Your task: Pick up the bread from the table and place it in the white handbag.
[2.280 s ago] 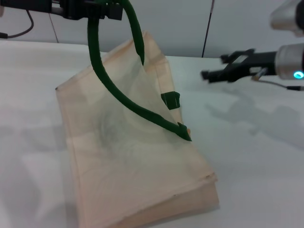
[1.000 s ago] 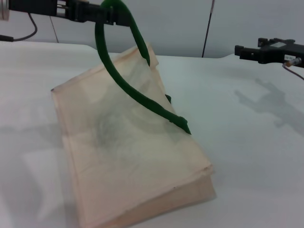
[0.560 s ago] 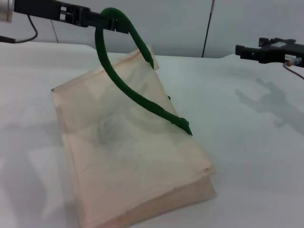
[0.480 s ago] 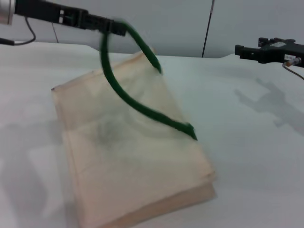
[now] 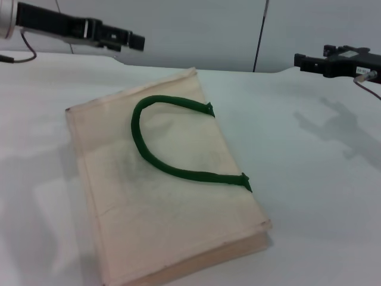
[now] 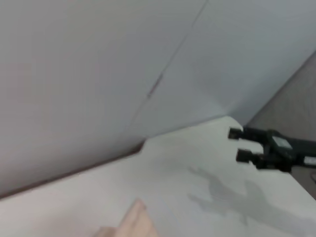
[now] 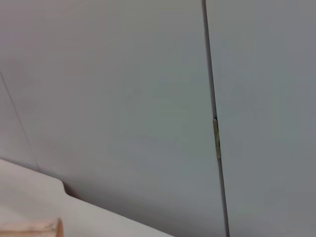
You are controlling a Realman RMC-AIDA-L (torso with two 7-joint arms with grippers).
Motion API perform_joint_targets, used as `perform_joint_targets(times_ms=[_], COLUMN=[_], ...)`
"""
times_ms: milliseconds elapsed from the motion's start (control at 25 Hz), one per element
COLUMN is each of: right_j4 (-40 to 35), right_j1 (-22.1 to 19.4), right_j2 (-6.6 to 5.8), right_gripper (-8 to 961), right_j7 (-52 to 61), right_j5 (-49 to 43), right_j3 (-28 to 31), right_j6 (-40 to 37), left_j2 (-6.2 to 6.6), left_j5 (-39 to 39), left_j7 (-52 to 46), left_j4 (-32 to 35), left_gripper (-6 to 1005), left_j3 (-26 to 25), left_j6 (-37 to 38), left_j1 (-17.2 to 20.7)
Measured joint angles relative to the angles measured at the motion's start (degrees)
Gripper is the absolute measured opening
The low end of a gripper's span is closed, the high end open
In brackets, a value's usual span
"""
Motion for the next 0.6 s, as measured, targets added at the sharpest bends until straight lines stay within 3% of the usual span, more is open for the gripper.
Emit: perform_joint_targets(times_ms=[160, 240, 280, 480, 600], right_j4=[2.1, 3.3, 4.1, 10.8, 12.2], right_j1=[-0.6, -1.1, -1.3, -2.0, -2.5], right_j2=[-0.01, 0.01, 0.05, 0.17, 0.21], right_gripper=[891, 891, 891, 891, 891], right_j7=[-4.8, -8.8, -11.2, -28.4, -33.3], right_j5=[5.7, 9.7, 12.0, 28.0, 32.2], right_j3=[0.0, 0.0, 0.0, 0.0, 0.0], right_j6=[-1.2, -1.9, -2.5, -5.8, -6.2], left_j2=[-1.12, -3.50, -3.91, -8.99, -11.98], left_j5=[-8.8, -18.9, -20.5, -38.5, -46.3], left_j7=[5.6, 13.4, 14.7, 30.4, 39.4], left_j4=[0.0, -0.1, -0.1, -0.1, 0.3], left_gripper=[879, 879, 879, 878, 878], left_j3=[-0.1, -0.1, -0.1, -0.2, -0.2], left_j6=[-2.4, -4.0, -4.3, -7.2, -7.7], left_j1=[2.2, 5.1, 5.5, 11.4, 14.0])
